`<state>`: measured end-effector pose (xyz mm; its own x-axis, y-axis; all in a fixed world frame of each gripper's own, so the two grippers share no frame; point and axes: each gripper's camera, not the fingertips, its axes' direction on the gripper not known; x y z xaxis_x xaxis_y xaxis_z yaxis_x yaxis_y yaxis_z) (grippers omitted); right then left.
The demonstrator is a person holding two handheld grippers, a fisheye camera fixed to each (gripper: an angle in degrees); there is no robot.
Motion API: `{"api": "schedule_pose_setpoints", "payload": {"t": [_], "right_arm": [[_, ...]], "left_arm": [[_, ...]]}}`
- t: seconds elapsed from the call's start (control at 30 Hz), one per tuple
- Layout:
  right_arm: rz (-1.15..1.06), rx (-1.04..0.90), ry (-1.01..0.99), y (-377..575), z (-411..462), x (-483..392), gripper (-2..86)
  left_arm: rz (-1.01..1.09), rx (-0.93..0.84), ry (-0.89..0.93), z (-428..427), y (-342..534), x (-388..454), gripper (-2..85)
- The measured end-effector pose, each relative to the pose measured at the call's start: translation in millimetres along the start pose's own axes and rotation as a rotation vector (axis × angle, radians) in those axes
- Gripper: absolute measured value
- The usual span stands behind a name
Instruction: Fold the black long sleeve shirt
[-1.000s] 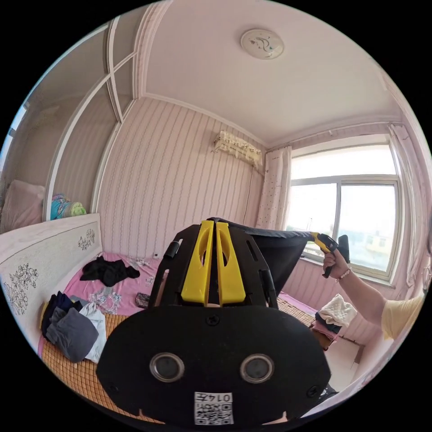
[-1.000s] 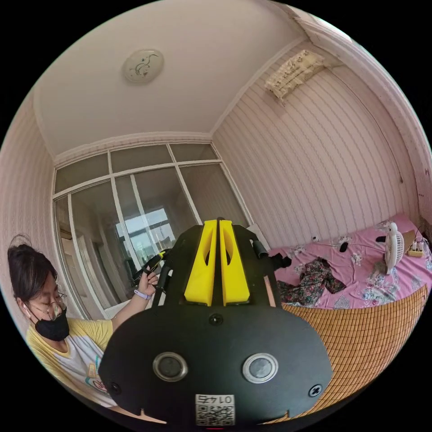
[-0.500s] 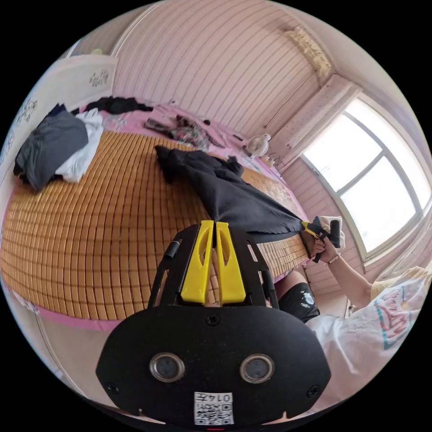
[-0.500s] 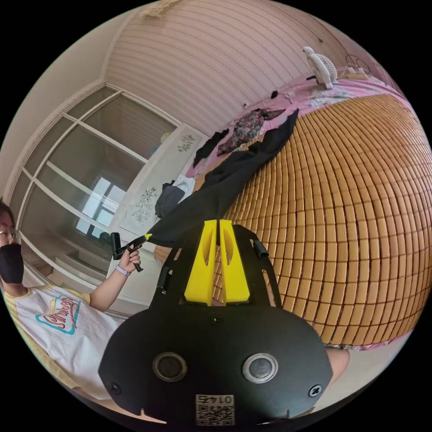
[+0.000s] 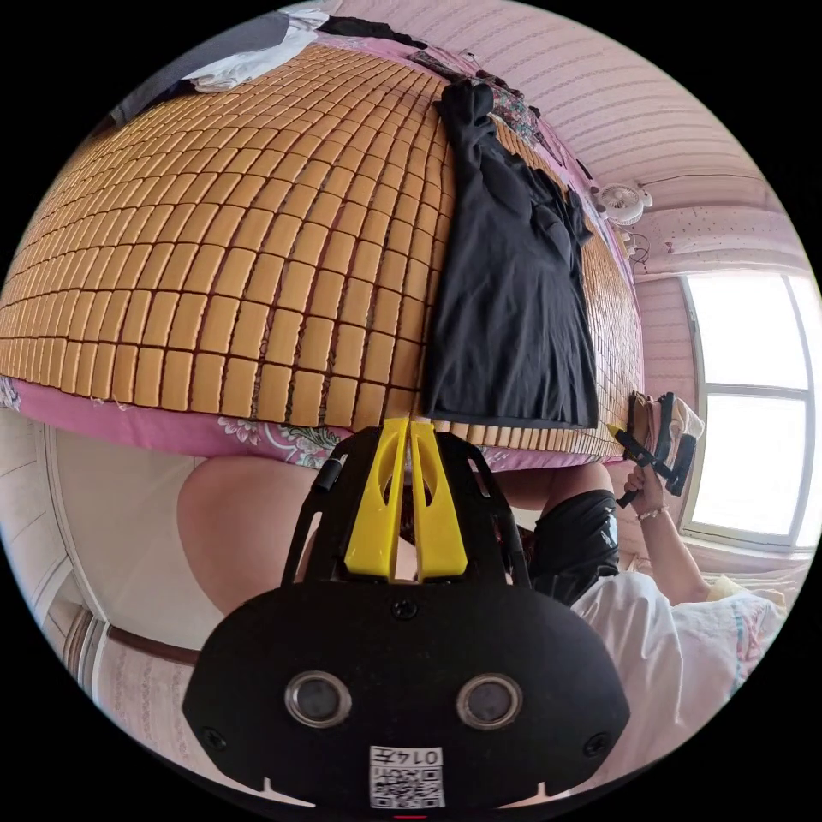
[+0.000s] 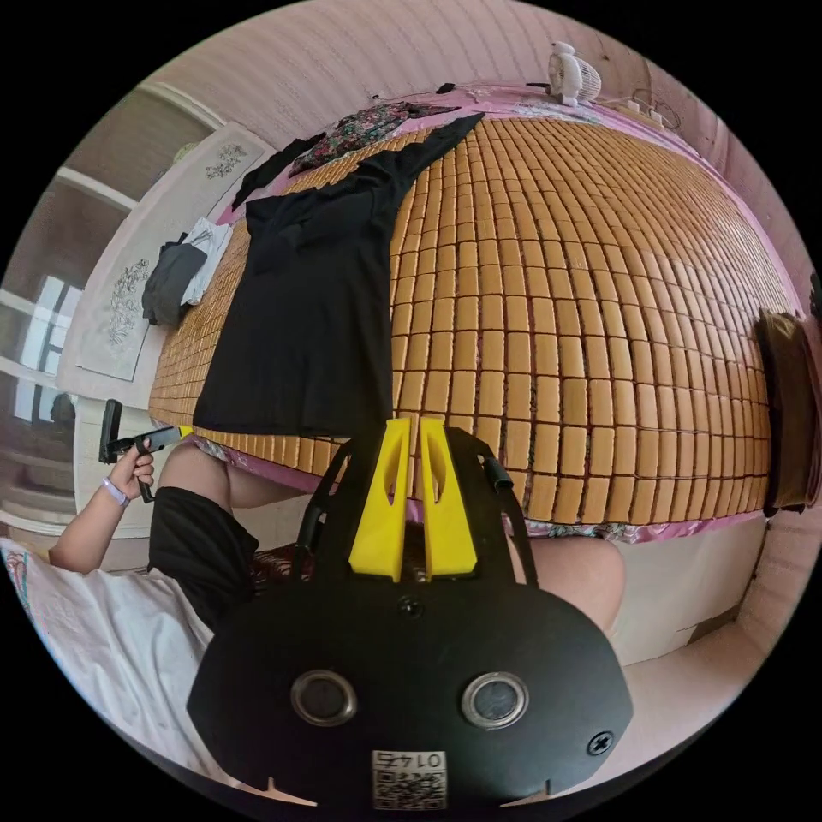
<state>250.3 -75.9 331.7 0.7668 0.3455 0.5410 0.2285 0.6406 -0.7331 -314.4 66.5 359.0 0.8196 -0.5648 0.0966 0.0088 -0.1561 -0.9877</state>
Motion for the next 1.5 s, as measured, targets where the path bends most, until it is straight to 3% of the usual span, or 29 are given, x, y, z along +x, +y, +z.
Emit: {"api": "schedule_pose_setpoints", "payload": {"t": [0.1, 0.17, 0.3, 0.93, 1.27, 1.5], "right_arm": [[-0.137, -0.038, 0.127, -11.7, 19.7, -30.2, 4.8], [-0.096, -0.049, 0.159, -19.6, 32.4, -31.2, 5.7], [0.023, -0.086, 0.055, -33.9, 55.4, -12.4, 3.7], [0.021, -0.120, -0.123, 16.1, 20.1, 20.7, 1.4], [0.038, -0.015, -0.069, 48.6, -14.3, 19.4, 3.9], [-0.023, 0.178, 0.123, 80.9, -48.2, 4.9, 5.4]], "left_arm": [[0.049, 0.024, -0.065, 4.0, -15.3, 12.5, -0.5], [0.048, 0.031, -0.137, 11.4, -26.5, 18.2, -0.3], [0.037, 0.034, -0.162, 19.3, -40.4, 16.6, 0.1], [0.159, -0.019, -0.128, 2.9, -14.8, 3.6, -0.7], [0.151, 0.061, -0.122, -1.9, 20.1, -10.6, -0.7], [0.254, 0.151, -0.102, 0.9, 26.2, 3.6, -0.6]]}}
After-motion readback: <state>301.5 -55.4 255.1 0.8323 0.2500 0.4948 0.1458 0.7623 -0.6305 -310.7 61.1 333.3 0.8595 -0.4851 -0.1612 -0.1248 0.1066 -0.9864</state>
